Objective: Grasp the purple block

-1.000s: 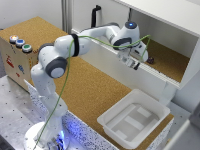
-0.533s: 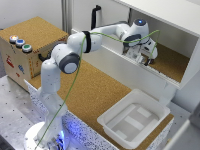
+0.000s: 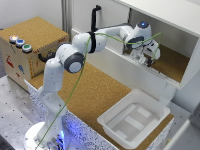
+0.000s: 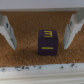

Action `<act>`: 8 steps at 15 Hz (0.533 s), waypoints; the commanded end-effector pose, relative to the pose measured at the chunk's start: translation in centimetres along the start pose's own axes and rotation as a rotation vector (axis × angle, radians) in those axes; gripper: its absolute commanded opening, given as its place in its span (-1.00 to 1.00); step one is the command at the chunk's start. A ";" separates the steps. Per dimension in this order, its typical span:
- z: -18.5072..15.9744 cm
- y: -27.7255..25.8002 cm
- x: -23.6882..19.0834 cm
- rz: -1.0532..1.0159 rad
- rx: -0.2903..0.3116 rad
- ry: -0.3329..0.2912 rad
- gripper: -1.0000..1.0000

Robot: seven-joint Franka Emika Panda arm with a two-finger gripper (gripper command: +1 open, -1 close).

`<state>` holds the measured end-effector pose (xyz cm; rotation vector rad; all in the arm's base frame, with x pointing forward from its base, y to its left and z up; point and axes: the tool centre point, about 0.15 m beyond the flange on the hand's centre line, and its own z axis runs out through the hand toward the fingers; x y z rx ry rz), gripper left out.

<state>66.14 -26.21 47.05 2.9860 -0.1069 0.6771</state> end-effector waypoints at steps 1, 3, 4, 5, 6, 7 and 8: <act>2.6 0.8 3.5 0.024 -0.008 -0.046 -1.00; 3.0 1.3 3.7 0.024 -0.021 -0.044 -1.00; 3.2 1.5 3.7 0.023 -0.021 -0.041 -1.00; 3.2 1.7 3.7 0.026 -0.021 -0.042 -1.00; 3.2 1.7 3.7 0.028 -0.023 -0.037 -1.00; 3.1 1.7 3.5 0.026 -0.025 -0.029 -1.00; 3.1 1.7 3.4 0.028 -0.023 -0.031 -1.00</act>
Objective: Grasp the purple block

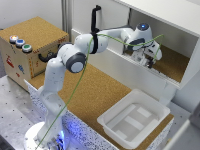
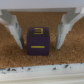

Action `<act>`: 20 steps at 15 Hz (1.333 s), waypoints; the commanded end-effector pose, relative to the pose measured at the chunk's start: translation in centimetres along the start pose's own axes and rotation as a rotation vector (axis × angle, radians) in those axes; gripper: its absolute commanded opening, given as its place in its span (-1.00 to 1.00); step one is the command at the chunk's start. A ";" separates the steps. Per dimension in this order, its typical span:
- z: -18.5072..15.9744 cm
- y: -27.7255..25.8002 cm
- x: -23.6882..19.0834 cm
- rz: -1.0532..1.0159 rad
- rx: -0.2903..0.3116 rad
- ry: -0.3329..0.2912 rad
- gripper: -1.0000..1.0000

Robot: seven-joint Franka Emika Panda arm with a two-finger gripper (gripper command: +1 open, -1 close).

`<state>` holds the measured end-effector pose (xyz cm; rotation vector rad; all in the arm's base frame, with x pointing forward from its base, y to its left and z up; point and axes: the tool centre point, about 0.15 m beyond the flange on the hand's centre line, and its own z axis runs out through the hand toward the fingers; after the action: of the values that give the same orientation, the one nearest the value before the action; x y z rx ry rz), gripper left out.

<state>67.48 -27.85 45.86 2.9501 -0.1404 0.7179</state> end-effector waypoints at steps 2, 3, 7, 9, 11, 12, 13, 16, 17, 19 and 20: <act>1.2 0.3 2.4 0.011 -0.002 -0.053 -1.00; 0.7 0.3 2.2 0.011 -0.004 -0.044 -1.00; -2.9 0.0 -0.1 -0.008 0.016 0.004 -1.00; -3.7 0.1 -1.7 -0.010 0.026 0.002 -1.00; -4.9 0.4 -3.9 -0.006 0.042 -0.008 -1.00; -5.6 0.5 -4.9 -0.009 0.044 -0.007 -1.00; -6.5 0.8 -6.0 -0.007 0.050 -0.018 -1.00; -7.7 1.3 -8.5 -0.058 0.041 -0.063 -1.00; -8.0 1.8 -9.6 -0.077 0.046 -0.081 -1.00; -7.9 2.8 -11.6 -0.095 0.033 -0.116 -1.00; -7.6 3.3 -12.5 -0.104 0.024 -0.133 -1.00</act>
<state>58.20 -28.49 49.07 3.0591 -0.0660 0.5119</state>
